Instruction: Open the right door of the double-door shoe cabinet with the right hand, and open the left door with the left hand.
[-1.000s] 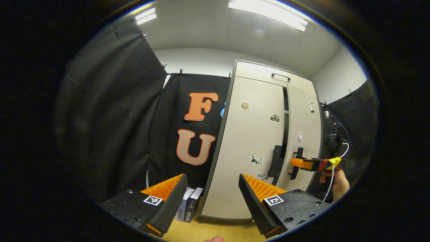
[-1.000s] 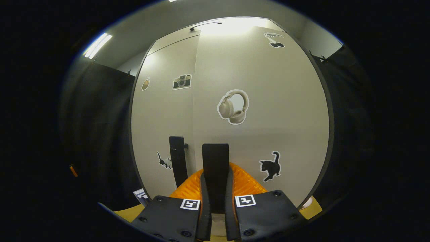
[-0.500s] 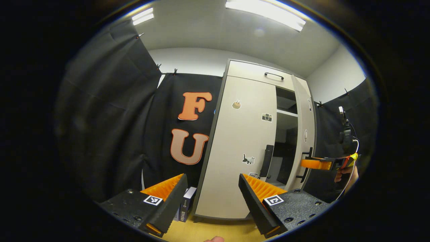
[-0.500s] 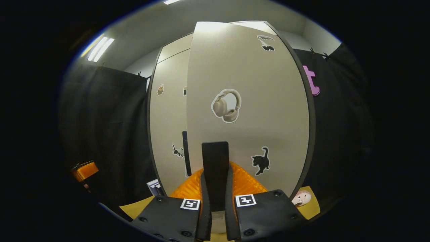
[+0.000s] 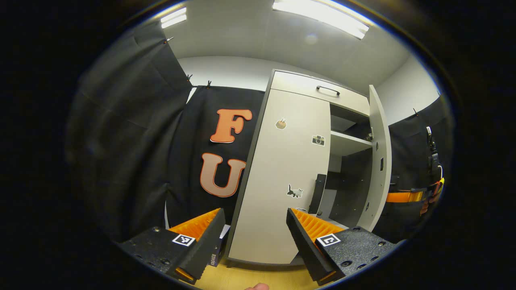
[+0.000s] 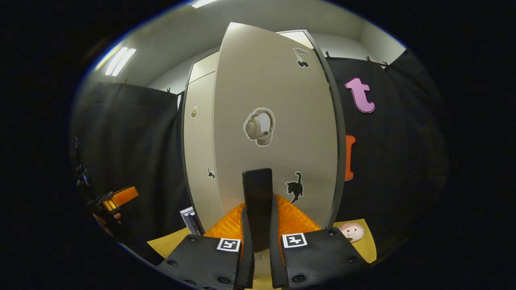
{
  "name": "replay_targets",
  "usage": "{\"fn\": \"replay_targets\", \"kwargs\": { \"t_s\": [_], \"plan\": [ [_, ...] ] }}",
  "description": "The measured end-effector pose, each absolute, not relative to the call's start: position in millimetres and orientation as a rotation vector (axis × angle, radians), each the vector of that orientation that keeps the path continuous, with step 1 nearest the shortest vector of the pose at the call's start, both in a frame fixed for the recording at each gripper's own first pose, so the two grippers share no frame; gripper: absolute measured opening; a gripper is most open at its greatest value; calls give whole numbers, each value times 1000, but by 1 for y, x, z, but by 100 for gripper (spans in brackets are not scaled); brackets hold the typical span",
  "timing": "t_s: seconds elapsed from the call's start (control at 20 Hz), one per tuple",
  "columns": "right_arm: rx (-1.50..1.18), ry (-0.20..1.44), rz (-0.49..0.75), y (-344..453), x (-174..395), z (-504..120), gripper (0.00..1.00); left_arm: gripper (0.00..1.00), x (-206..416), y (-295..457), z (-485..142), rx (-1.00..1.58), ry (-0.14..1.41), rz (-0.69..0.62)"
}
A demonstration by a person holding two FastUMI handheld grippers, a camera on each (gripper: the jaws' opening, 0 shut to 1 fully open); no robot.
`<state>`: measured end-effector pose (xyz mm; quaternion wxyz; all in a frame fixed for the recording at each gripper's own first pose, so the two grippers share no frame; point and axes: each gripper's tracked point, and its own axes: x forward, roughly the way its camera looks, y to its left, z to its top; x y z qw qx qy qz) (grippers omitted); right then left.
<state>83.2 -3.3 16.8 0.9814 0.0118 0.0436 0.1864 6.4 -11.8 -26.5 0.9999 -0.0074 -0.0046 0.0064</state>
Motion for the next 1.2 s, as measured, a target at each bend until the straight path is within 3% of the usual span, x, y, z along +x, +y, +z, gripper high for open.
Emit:
{"fn": "replay_targets", "kwargs": {
  "t_s": [0.35,0.5,0.55,0.65,0.85,1.0,1.2],
  "plan": [
    [-43,73,288,-48,66,20,24,94,15,-26,-41,-37,16,-24],
    [-63,65,193,-80,58,24,23,91,16,-28,-44,-47,16,-31],
    [-71,61,158,-91,56,25,23,94,18,-29,-45,-53,15,-35],
    [-99,51,99,-107,53,25,18,94,21,-32,-47,-61,18,-43],
    [-168,58,14,-131,50,23,18,94,21,-40,-50,-70,26,-65],
    [-182,60,0,-142,49,24,17,91,19,-43,-51,-73,30,-74],
    [-167,42,20,-141,49,23,18,94,15,-42,-49,-69,32,-68]
  ]
}}
